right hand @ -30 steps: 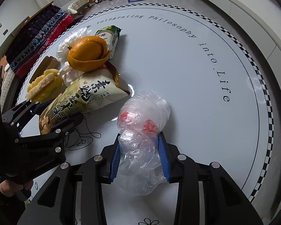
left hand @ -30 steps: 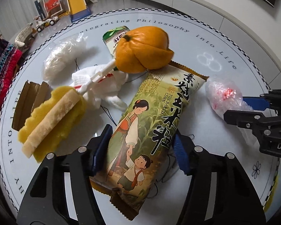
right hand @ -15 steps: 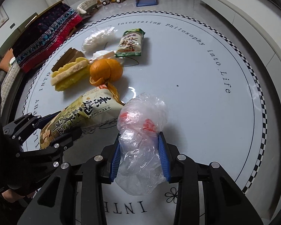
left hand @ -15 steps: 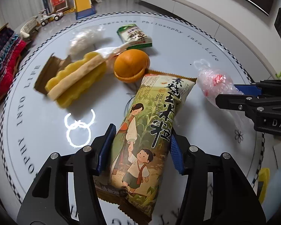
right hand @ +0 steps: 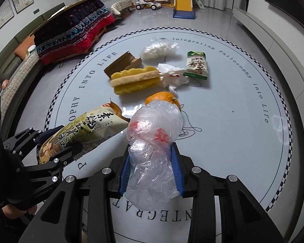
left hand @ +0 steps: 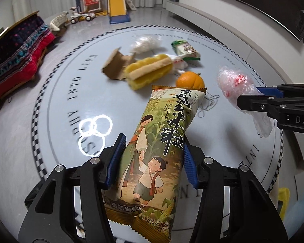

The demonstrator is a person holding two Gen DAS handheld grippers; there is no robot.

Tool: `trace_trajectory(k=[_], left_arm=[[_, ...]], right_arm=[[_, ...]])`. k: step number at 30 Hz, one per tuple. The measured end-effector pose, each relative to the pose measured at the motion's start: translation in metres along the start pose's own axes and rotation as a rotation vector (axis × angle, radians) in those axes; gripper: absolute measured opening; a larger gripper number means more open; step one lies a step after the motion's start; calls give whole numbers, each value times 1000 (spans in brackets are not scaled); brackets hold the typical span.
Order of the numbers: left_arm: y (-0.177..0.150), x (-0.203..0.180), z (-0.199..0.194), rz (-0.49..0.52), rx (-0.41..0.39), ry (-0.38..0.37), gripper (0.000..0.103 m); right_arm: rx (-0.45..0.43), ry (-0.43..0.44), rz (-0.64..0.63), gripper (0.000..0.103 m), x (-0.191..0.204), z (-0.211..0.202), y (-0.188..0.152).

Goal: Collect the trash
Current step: 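Lift the plastic bag and snack packet off the table with both tools, then carry both items over the black bin and open both tools to drop them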

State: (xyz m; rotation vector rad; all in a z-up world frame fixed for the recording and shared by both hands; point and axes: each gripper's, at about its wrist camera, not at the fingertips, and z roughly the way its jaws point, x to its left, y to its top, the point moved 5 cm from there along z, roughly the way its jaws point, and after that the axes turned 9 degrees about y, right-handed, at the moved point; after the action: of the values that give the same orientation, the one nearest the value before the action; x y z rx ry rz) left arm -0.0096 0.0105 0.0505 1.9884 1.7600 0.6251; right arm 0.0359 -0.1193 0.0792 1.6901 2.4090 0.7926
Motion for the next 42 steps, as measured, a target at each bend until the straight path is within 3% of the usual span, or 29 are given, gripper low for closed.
trace_trajectory(k=[15,29,38,39,41,42], left_arm=[[-60,109,-51,-197,-39,142,52],[-173,222,-89,-465,27,319,52],[-236,275,-113,-615,54,408,52],[-242,281,-116,-625,61,428,53],[-250,290,-121,-646,62,472,82],[-254,295,-127,-668,40,505,97]], right_arm=[[33,123,-195,38,134,30,-1],[135,255,-434,38,282,73,-30],[211,333,-528,38,348,102,-53],[217,336,-546,40,356,105,-56],[201,333,-570,69,370,108,-58],[184,337,-561,73,374,108,-57]])
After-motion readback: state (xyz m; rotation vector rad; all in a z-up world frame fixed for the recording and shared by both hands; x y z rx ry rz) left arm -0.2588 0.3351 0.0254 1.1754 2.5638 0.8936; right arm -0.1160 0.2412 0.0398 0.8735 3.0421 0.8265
